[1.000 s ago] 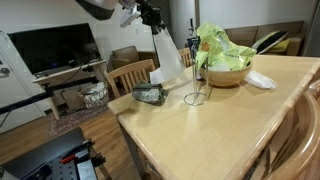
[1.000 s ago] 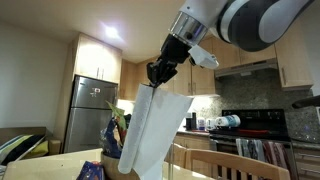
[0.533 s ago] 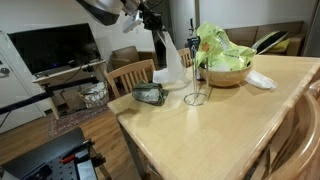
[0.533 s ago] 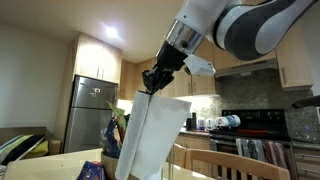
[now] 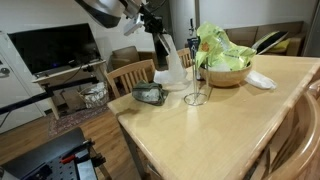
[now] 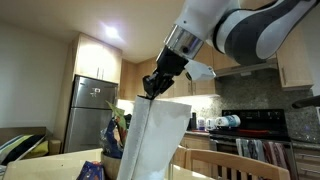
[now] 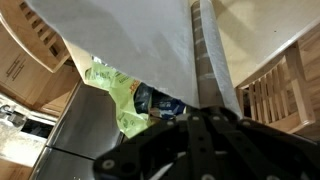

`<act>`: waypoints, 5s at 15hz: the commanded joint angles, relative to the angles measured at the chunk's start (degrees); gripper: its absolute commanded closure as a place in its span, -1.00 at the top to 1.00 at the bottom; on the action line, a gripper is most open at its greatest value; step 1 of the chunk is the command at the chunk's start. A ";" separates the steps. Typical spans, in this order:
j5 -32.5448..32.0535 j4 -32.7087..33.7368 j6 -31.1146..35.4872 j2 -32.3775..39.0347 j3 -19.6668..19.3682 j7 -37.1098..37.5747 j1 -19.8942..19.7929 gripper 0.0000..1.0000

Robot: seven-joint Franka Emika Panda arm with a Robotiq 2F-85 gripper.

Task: Remove the paper towel roll from the holder, move the holder to the right side of the table

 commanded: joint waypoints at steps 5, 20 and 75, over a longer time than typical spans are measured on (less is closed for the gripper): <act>-6.53 1.67 5.82 6.13 -1.42 1.54 0.03 -0.99; -41.70 5.93 5.06 10.57 -3.67 23.03 1.09 -0.99; 55.46 -9.79 -8.89 -6.08 2.50 -71.61 -2.07 1.00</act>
